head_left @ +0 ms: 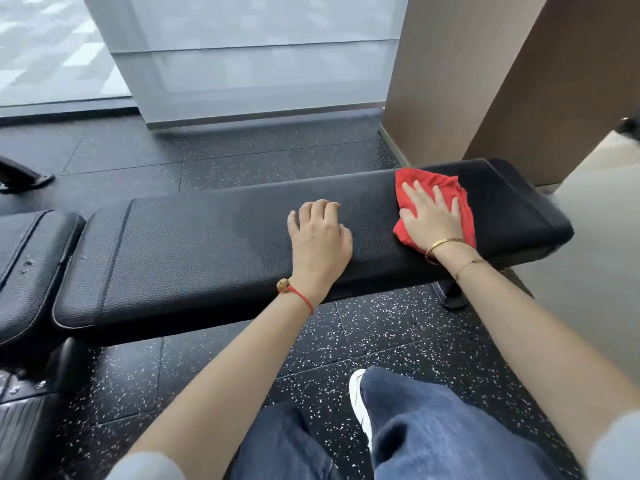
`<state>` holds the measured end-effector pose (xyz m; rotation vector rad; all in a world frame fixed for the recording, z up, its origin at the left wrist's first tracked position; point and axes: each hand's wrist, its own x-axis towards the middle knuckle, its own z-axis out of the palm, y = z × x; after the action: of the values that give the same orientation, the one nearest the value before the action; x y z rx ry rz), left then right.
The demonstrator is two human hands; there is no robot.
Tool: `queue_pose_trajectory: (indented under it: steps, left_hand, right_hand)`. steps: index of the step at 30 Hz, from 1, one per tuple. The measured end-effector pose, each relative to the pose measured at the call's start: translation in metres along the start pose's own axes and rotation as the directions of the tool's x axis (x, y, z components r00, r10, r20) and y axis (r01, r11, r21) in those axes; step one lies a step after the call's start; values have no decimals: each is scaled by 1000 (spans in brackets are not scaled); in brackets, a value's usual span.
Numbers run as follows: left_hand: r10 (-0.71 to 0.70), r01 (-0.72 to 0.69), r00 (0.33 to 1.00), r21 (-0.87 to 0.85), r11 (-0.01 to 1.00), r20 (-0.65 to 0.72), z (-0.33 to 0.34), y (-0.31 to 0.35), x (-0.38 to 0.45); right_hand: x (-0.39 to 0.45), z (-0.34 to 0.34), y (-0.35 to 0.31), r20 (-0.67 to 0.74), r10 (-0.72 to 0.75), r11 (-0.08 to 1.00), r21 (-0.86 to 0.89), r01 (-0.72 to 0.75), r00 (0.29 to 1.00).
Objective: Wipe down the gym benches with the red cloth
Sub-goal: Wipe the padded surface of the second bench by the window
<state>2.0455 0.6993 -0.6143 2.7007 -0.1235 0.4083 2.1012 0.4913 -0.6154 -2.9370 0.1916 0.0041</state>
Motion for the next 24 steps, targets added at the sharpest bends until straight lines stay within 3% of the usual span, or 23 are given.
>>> queue_pose_trajectory:
  steps: [4,6,12,18,21,24]
  left_hand:
    - [64,-64,998,-11,998,16,14,27,10]
    - [91,-90,996,-15,996,24,22,36,14]
    - [130,-132,989,16,991,64,45,49,24]
    - [130,-131,991,58,990,16,54,51,22]
    - [132,-132,991,88,987,3,56,53,23]
    - [125,-123,992,92,988,-10,57,54,23]
  right_hand:
    - [-37,4,11,-45,-125,992,-22,124,991]
    - [-47,3,27,-80,-115,993,-12,115,990]
    - [-30,-10,97,-152,240,969,99,-227,959]
    - [36,-31,130,-62,426,904,71,-421,903]
    - [62,-32,122,-21,395,918,39,-394,918]
    - [69,-29,103,-4,251,968,12,-251,968]
